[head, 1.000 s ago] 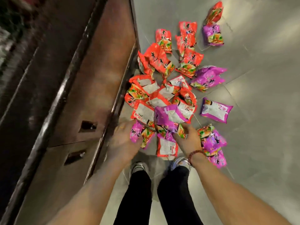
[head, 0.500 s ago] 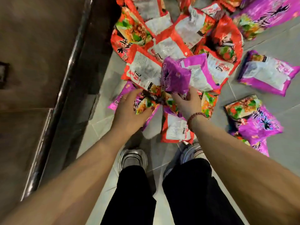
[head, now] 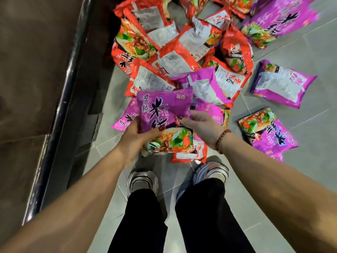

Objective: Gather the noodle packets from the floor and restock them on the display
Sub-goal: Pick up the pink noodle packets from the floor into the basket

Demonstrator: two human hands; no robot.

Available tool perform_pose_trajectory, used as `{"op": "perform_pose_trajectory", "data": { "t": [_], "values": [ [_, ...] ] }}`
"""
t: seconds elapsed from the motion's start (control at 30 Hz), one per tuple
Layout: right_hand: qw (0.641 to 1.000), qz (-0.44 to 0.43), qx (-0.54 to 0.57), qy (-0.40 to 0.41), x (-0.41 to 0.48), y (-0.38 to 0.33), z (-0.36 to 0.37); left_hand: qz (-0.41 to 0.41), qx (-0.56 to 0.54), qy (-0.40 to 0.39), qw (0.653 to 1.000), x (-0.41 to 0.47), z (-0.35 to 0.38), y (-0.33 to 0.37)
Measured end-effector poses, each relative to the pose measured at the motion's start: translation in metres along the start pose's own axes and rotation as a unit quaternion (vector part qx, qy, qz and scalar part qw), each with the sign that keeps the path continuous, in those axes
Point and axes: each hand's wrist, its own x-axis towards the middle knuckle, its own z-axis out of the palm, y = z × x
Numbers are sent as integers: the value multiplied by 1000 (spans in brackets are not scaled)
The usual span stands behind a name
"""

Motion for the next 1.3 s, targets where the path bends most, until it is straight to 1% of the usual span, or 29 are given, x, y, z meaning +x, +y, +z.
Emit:
{"op": "perform_pose_trajectory", "data": {
  "t": [0.07, 0.13, 0.2, 0.27, 0.3, 0.33, 0.37, 0.4, 0.47, 0.5, 0.53, 0.57, 0.63, 0.73, 0.77, 0.8, 0.83, 0.87, 0.9, 0.93, 0.97, 1.0, 1.07, 1.13, 1.2, 1.3],
  "values": [
    [1000, -19, -12, -3, -2, 4, 3, -49, -20, -10, 999, 4, 1, -6],
    [999, -16, -16, 27, -3, 8, 2, -62, -30, 12, 998, 9, 4, -14],
    [993, -17, -12, 115, -1, 18, -8, -60, -33, 41, 997, 12, 5, -24],
    [970, -41, -31, 239, 3, 34, -24, -54, -52, 62, 995, 14, 2, -35],
    [953, -48, -65, 293, 5, 44, -35, -53, -68, 71, 994, 14, 0, -40],
    [936, -48, -111, 330, 6, 51, -43, -55, -81, 79, 992, 15, -2, -45],
    [925, -43, -156, 343, 7, 58, -51, -58, -88, 83, 991, 16, -3, -49],
    [922, -28, -199, 331, 8, 62, -59, -62, -89, 82, 991, 18, -4, -54],
    [927, 8, -256, 273, 14, 66, -70, -62, -83, 80, 991, 24, -6, -63],
    [924, 11, -288, 249, 20, 68, -75, -60, -77, 79, 992, 28, -7, -68],
    [913, 11, -333, 234, 26, 69, -79, -57, -70, 78, 993, 31, -7, -71],
    [898, 16, -379, 223, 31, 70, -82, -53, -61, 78, 994, 32, -7, -72],
    [854, 55, -476, 201, 40, 70, -86, -43, -46, 70, 996, 35, -6, -76],
    [764, 123, -615, 152, 45, 64, -82, -38, -38, 60, 997, 35, -4, -78],
    [746, 134, -636, 145, 42, 62, -78, -41, -35, 64, 996, 33, -4, -77],
    [747, 131, -636, 145, 38, 61, -74, -46, -33, 70, 996, 30, -4, -75],
    [768, 124, -610, 148, 31, 59, -70, -51, -33, 74, 995, 27, -4, -71],
    [813, 125, -547, 157, 23, 57, -65, -57, -35, 77, 995, 22, -5, -67],
    [866, 139, -452, 160, 13, 55, -60, -63, -37, 77, 994, 16, -6, -62],
    [909, 149, -355, 162, 2, 55, -55, -68, -36, 76, 994, 8, -7, -56],
    [933, 152, -280, 169, -8, 53, -51, -69, -31, 76, 994, 1, -8, -50],
    [943, 144, -229, 192, -19, 51, -49, -65, -26, 75, 995, -8, -9, -42],
    [953, 115, -134, 245, -42, 37, -44, -57, -15, 76, 995, -25, -12, -24],
    [959, 73, -51, 269, -65, 9, -39, -49, -2, 84, 995, -46, -14, 0],
    [964, 37, 4, 263, -88, -28, -33, -46, 8, 87, 995, -70, -17, 26],
    [970, 5, 36, 242, -126, -90, -25, -21, 11, 58, 998, -116, -21, 73]
  ]
}}
